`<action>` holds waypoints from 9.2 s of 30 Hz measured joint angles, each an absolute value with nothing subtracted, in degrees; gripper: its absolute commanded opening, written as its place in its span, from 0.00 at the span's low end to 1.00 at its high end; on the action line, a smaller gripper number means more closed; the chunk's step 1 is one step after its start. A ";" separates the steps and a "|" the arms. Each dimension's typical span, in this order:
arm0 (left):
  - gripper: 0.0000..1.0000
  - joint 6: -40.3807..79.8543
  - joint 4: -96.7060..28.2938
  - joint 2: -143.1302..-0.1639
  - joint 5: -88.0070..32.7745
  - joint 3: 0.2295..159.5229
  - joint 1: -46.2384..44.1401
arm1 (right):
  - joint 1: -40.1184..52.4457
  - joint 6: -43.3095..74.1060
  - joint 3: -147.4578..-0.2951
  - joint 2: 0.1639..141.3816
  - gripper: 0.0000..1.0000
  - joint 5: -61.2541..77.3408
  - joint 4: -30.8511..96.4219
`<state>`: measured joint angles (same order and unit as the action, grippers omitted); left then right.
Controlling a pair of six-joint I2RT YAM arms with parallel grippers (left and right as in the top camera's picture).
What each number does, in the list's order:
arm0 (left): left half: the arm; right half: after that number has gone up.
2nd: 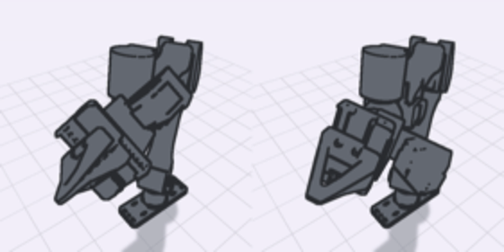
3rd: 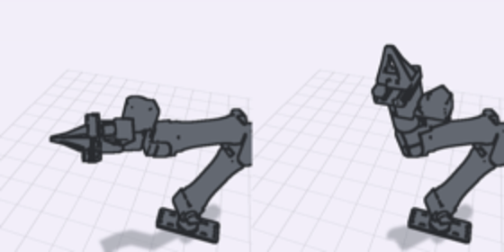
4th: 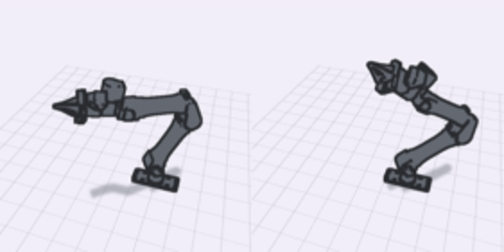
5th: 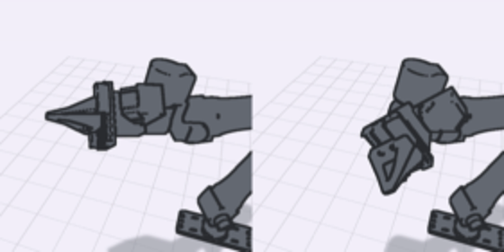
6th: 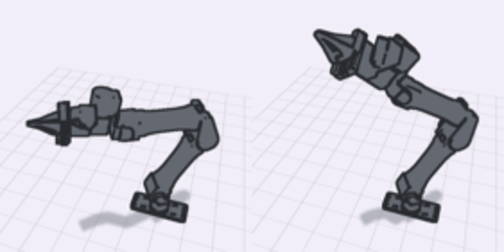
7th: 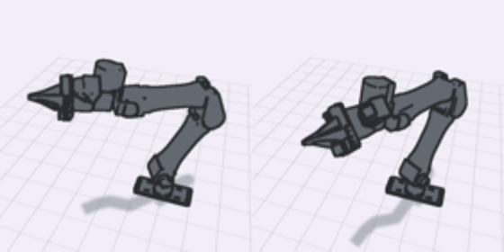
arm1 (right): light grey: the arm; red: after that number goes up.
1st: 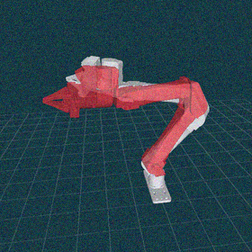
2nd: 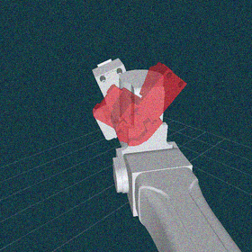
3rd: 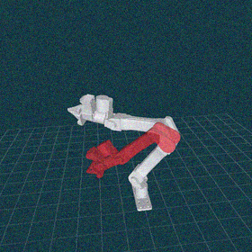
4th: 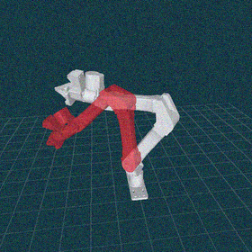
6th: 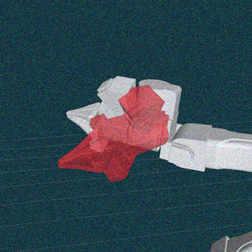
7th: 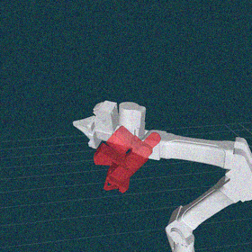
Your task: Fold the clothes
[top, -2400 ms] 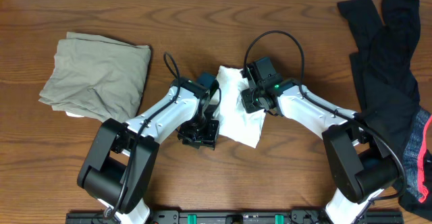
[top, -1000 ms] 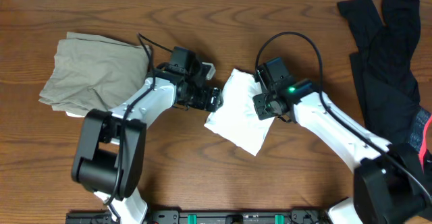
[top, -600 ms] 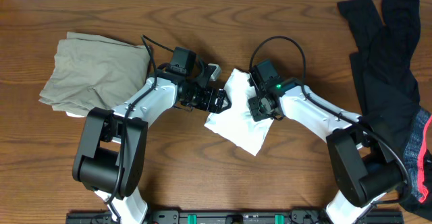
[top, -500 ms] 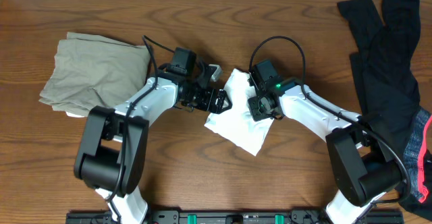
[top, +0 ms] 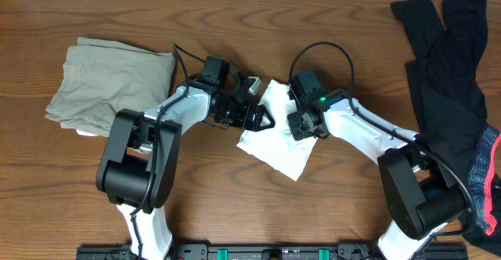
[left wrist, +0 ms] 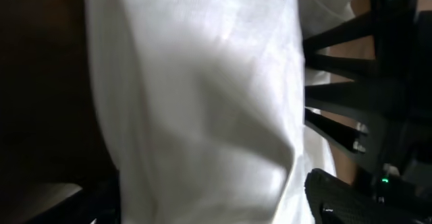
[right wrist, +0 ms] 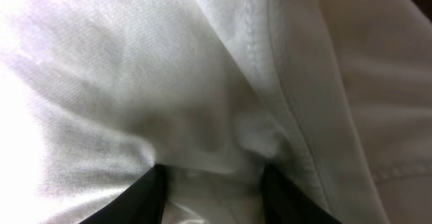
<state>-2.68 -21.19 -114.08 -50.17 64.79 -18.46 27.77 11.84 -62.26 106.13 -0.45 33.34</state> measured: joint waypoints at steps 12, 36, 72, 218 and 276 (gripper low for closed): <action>0.06 -2.15 -22.63 -115.74 -46.87 64.47 -22.02 | 27.77 12.36 -62.57 106.28 0.40 -0.10 33.95; 0.06 -1.32 -44.45 -102.74 0.73 80.38 -3.53 | 19.35 11.00 -67.72 68.49 0.47 -1.30 55.48; 0.06 3.16 -39.97 -102.72 -12.08 83.42 25.04 | 19.29 10.85 -67.72 70.43 0.48 -1.28 57.84; 0.98 0.12 -55.92 -45.56 -12.34 66.98 -0.23 | 15.00 17.61 -52.93 32.86 0.99 -10.52 56.42; 0.98 -0.05 -56.53 -30.11 -12.71 57.23 -0.23 | 10.48 5.37 -5.67 0.67 0.99 -9.72 11.09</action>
